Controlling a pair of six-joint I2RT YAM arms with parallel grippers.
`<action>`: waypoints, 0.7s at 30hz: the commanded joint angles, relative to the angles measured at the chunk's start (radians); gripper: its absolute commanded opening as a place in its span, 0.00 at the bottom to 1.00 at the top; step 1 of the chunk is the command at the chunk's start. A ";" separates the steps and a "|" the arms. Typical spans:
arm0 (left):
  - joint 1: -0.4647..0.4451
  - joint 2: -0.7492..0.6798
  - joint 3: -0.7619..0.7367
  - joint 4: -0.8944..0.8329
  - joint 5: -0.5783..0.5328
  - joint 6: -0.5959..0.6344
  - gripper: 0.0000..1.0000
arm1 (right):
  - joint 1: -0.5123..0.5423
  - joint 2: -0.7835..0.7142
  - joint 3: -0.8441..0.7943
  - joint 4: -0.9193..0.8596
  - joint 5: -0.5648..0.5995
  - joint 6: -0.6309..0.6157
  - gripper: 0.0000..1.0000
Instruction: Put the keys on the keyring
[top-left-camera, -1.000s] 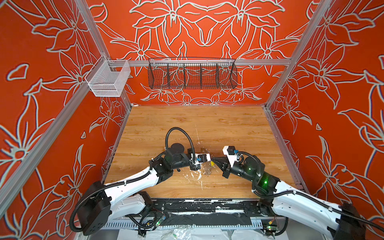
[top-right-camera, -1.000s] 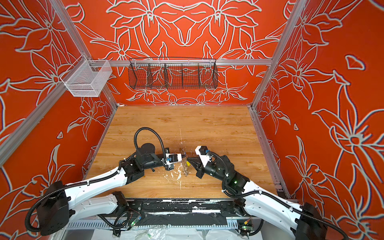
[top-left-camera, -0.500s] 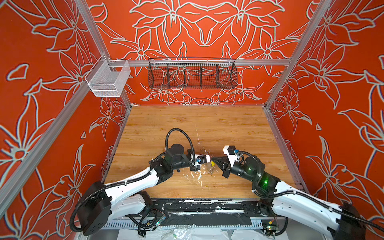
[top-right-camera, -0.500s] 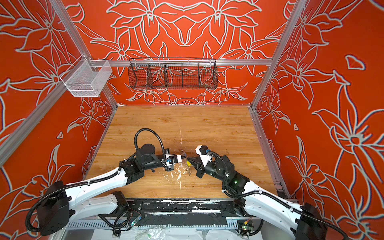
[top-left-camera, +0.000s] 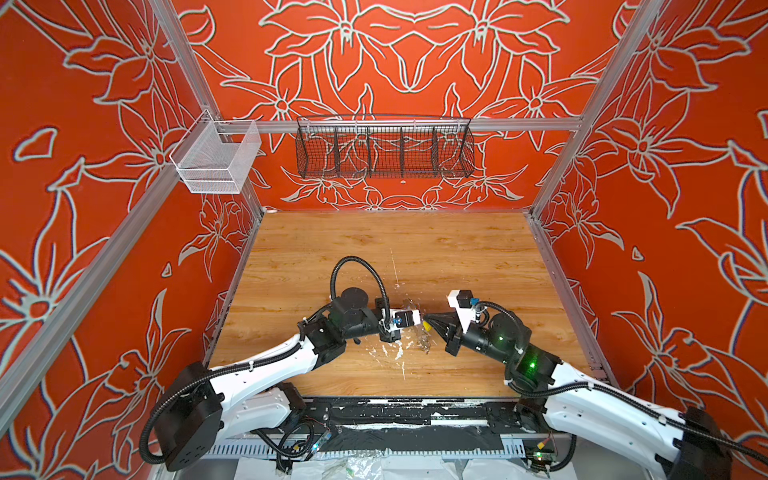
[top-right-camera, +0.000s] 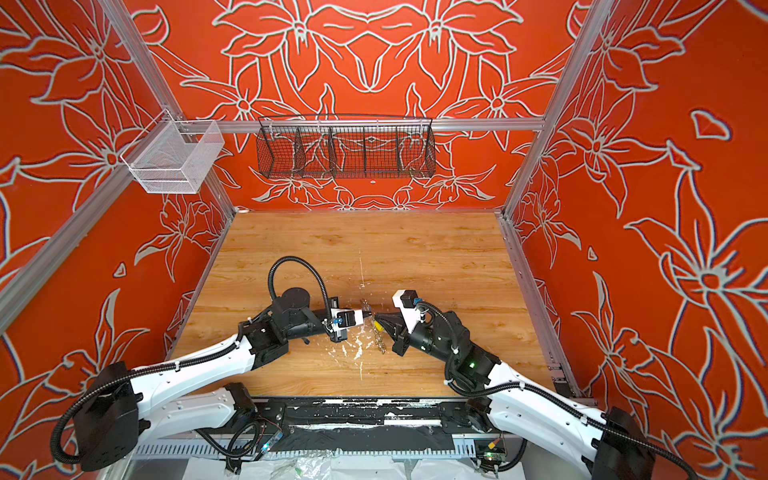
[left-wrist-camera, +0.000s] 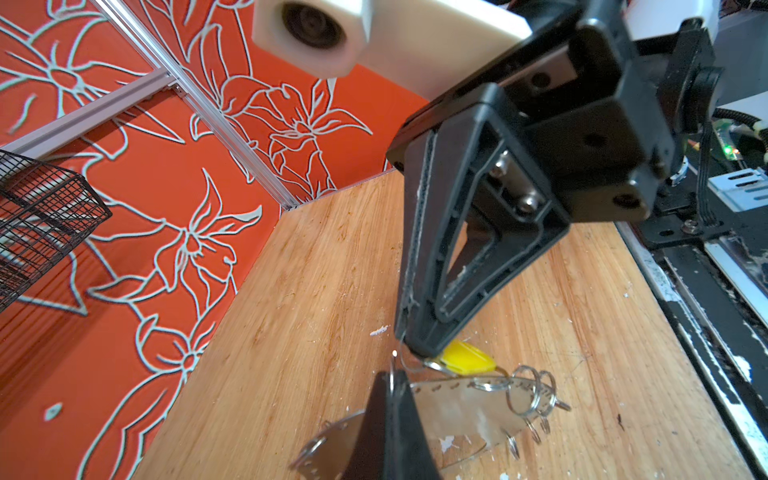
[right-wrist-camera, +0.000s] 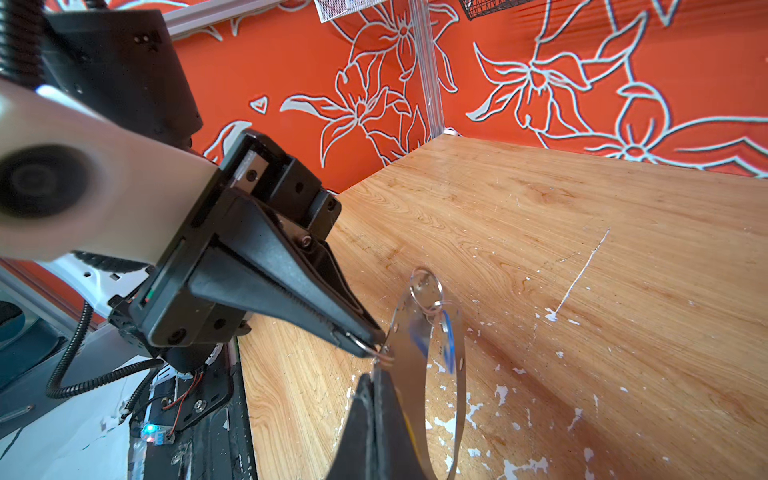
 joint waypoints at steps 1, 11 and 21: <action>-0.005 -0.017 -0.002 0.043 0.022 0.019 0.00 | 0.006 -0.003 0.007 0.036 0.020 0.024 0.00; -0.005 -0.025 -0.007 0.044 0.025 0.017 0.00 | 0.005 0.009 0.005 0.058 0.023 0.056 0.00; -0.005 -0.021 -0.006 0.047 0.025 0.017 0.00 | 0.005 -0.011 -0.010 0.059 0.059 0.062 0.00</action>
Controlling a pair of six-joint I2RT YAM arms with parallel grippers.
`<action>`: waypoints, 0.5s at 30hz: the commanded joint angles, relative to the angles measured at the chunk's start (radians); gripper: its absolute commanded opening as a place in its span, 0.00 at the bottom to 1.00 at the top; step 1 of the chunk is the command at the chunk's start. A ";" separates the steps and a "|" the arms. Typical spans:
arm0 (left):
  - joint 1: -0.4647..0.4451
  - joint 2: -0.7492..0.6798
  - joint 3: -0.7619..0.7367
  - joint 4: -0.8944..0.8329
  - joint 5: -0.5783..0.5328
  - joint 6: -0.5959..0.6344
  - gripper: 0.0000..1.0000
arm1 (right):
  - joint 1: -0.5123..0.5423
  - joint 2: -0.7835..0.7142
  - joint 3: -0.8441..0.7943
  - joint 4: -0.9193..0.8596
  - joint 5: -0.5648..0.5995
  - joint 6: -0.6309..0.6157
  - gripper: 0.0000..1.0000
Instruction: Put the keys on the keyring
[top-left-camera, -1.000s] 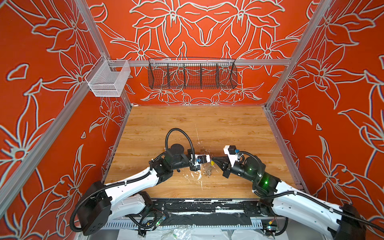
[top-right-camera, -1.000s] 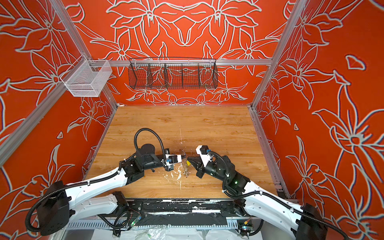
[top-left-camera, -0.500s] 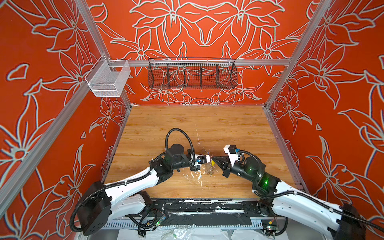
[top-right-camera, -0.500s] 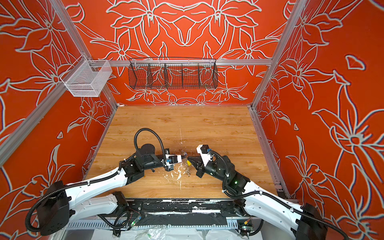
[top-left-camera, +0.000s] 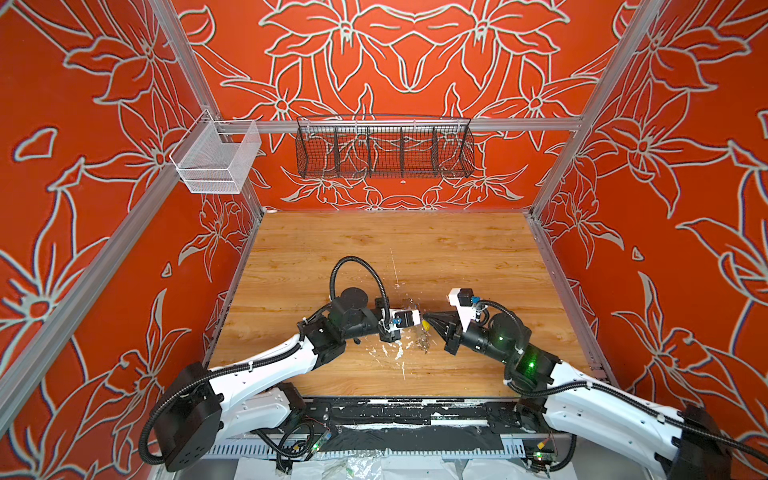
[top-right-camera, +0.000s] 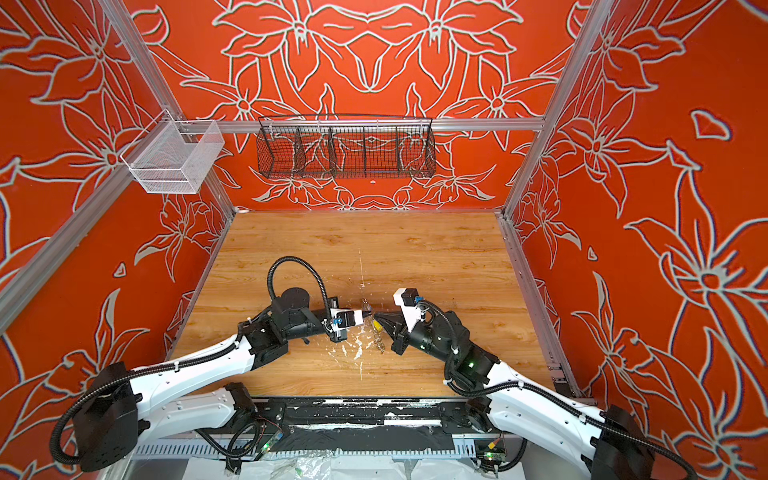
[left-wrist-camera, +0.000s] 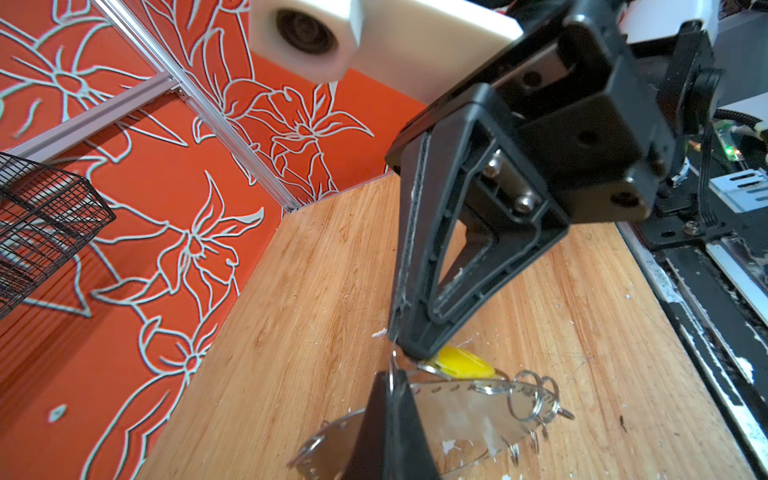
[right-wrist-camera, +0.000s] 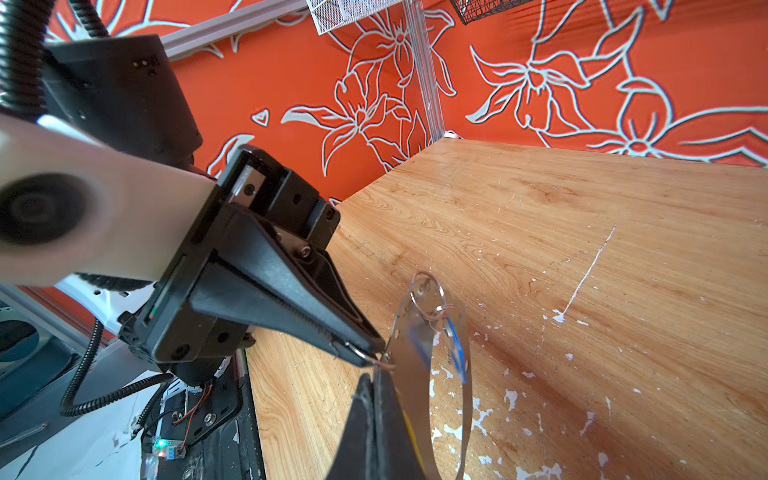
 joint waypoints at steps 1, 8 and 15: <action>-0.005 -0.017 -0.005 0.041 0.025 0.015 0.00 | 0.004 -0.020 -0.009 0.028 0.040 0.018 0.00; -0.006 -0.019 -0.006 0.043 0.027 0.015 0.00 | 0.003 -0.017 -0.007 0.022 0.048 0.016 0.00; -0.006 -0.020 -0.007 0.043 0.031 0.015 0.00 | 0.003 0.011 0.008 0.025 0.038 0.016 0.00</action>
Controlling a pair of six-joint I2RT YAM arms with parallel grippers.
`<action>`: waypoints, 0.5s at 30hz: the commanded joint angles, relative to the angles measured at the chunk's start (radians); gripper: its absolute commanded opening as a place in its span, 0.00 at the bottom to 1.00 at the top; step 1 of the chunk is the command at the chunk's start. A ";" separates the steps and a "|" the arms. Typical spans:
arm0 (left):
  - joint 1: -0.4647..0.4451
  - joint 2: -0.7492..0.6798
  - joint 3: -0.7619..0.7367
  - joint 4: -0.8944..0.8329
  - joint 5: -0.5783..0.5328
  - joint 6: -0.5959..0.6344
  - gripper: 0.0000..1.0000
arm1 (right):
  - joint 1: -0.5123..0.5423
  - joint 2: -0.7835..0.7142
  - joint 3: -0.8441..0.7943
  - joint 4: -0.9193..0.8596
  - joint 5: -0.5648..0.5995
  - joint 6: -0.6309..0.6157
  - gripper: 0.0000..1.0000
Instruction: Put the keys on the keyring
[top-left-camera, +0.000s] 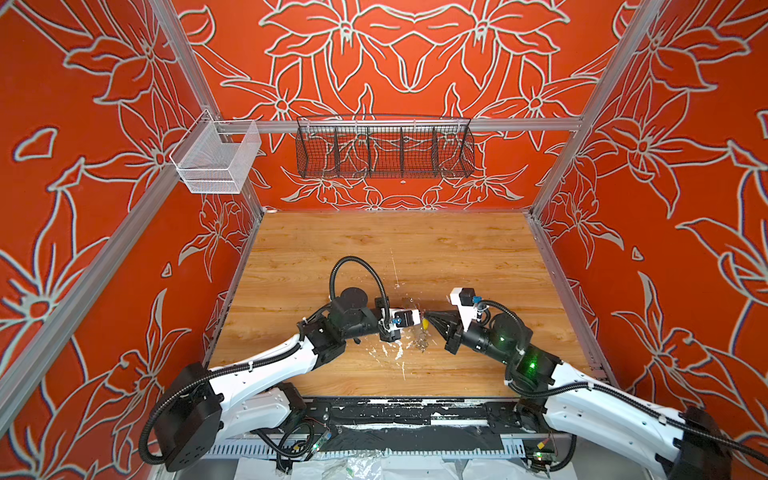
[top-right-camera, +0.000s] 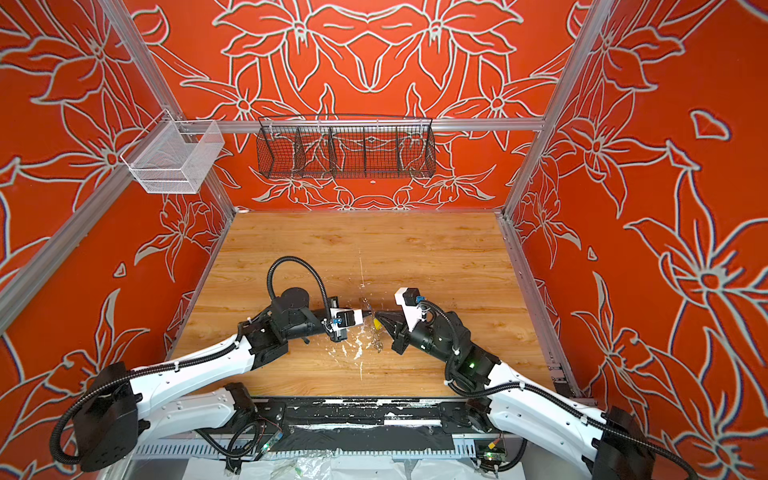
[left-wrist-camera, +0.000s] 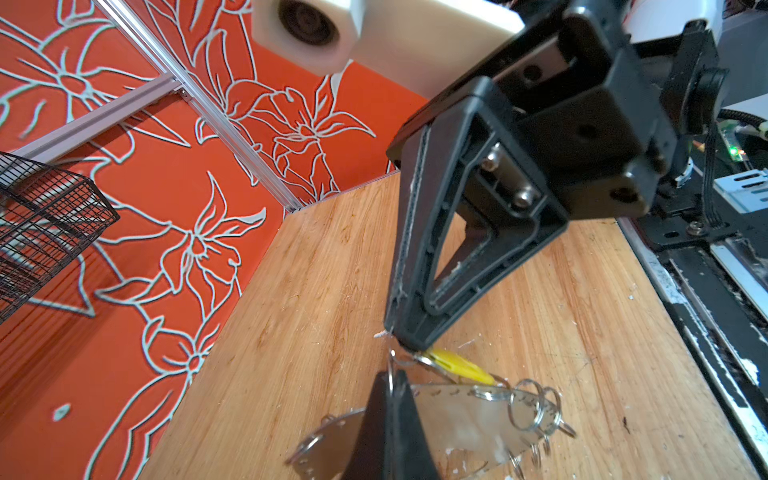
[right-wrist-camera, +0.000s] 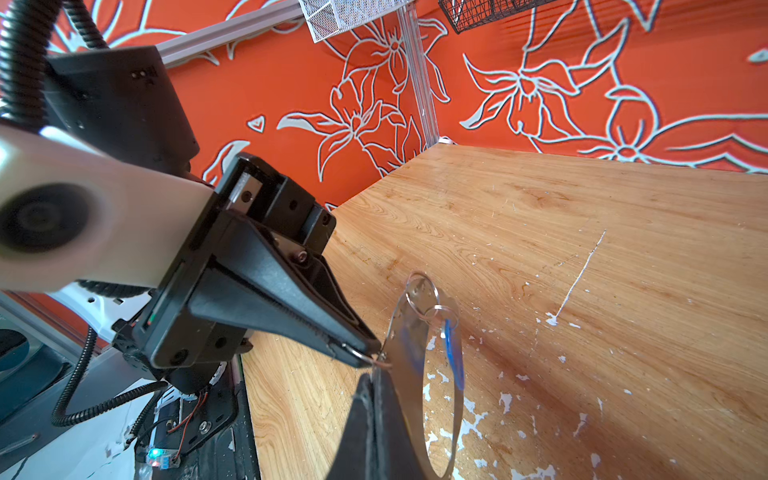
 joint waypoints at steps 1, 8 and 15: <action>-0.006 -0.022 -0.008 0.040 0.035 0.015 0.00 | 0.004 0.015 0.008 0.029 0.021 0.018 0.00; -0.006 -0.031 -0.020 0.048 0.041 0.021 0.00 | 0.002 0.030 0.011 0.039 0.026 0.028 0.00; -0.006 -0.030 -0.019 0.050 0.038 0.021 0.00 | 0.002 0.017 -0.002 0.073 -0.021 0.023 0.00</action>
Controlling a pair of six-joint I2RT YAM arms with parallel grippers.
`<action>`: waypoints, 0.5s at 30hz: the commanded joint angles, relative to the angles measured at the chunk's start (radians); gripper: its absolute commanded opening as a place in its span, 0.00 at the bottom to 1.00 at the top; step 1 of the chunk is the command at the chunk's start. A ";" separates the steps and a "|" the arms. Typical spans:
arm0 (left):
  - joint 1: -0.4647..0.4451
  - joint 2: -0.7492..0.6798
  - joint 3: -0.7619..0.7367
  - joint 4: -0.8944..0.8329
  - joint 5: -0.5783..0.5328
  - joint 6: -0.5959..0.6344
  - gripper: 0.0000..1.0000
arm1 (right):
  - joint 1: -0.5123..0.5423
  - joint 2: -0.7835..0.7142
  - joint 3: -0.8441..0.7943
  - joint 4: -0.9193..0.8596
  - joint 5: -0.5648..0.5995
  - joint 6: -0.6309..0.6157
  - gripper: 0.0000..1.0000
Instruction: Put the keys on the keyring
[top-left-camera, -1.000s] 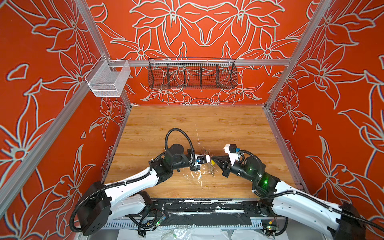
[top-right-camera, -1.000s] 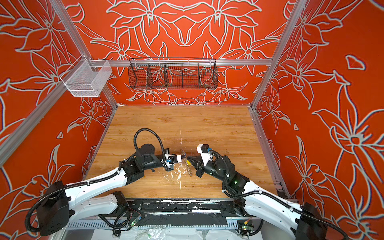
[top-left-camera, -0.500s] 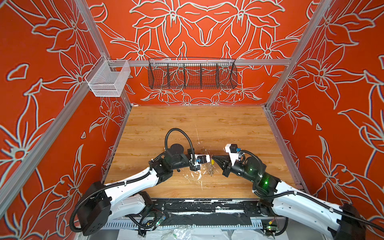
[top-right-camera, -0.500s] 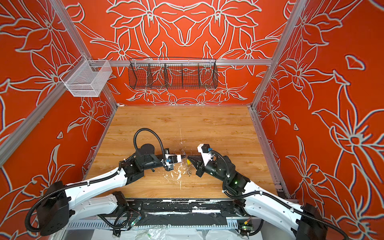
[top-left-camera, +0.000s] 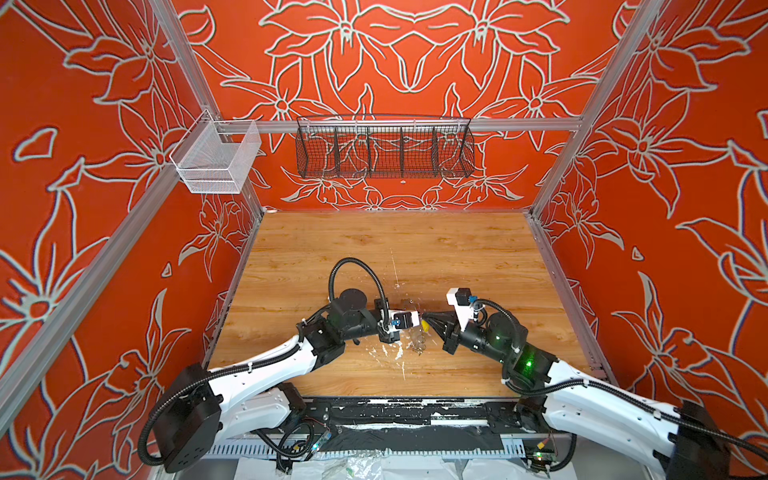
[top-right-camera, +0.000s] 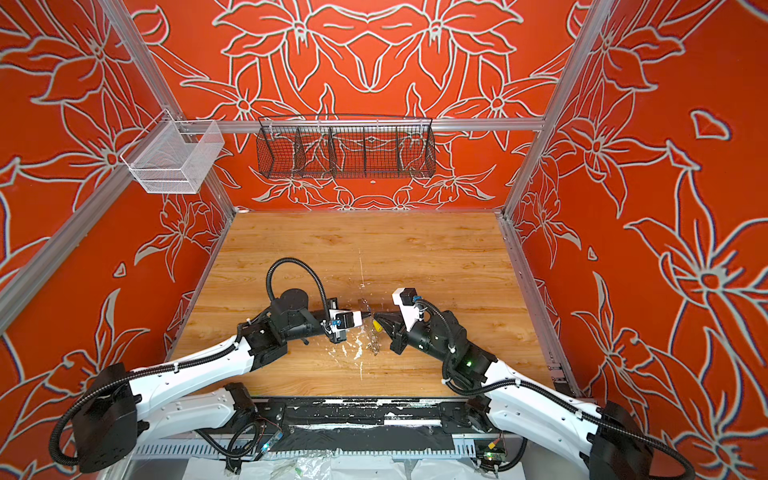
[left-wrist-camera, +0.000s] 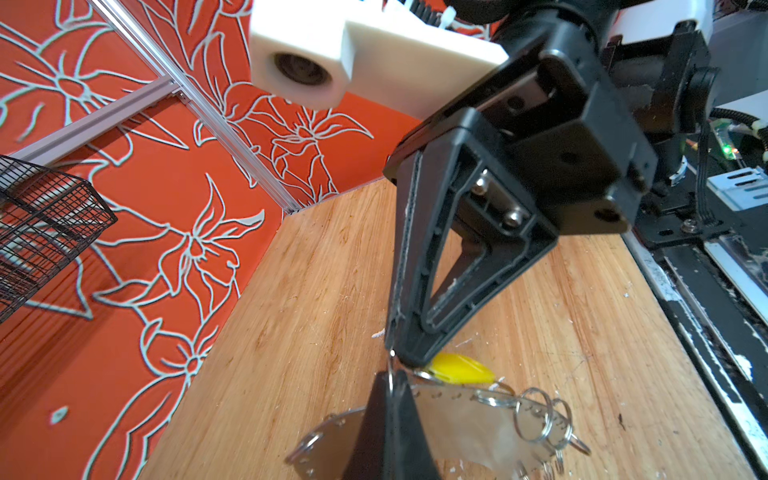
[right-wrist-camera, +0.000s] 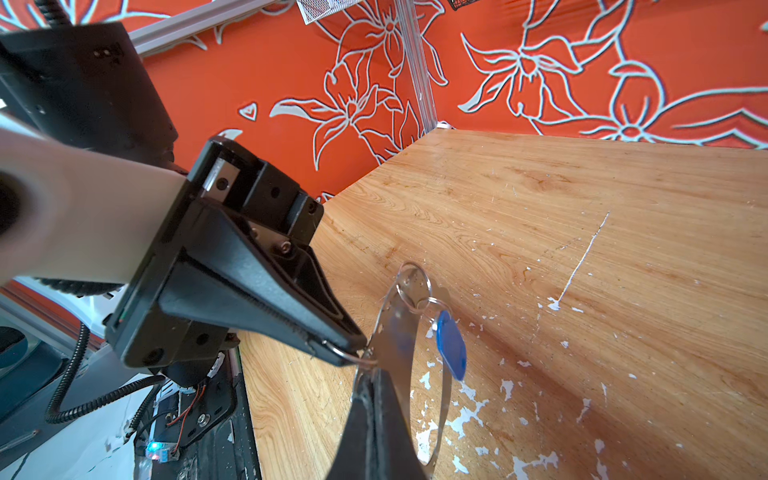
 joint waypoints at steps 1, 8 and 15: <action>-0.006 -0.020 -0.004 0.042 0.032 0.018 0.00 | 0.001 -0.013 -0.005 0.076 -0.029 0.010 0.00; -0.006 -0.020 -0.004 0.042 0.031 0.018 0.00 | 0.001 -0.016 -0.004 0.058 0.004 0.016 0.00; -0.005 -0.026 -0.009 0.047 0.034 0.017 0.00 | 0.000 -0.014 -0.011 0.047 0.040 0.025 0.00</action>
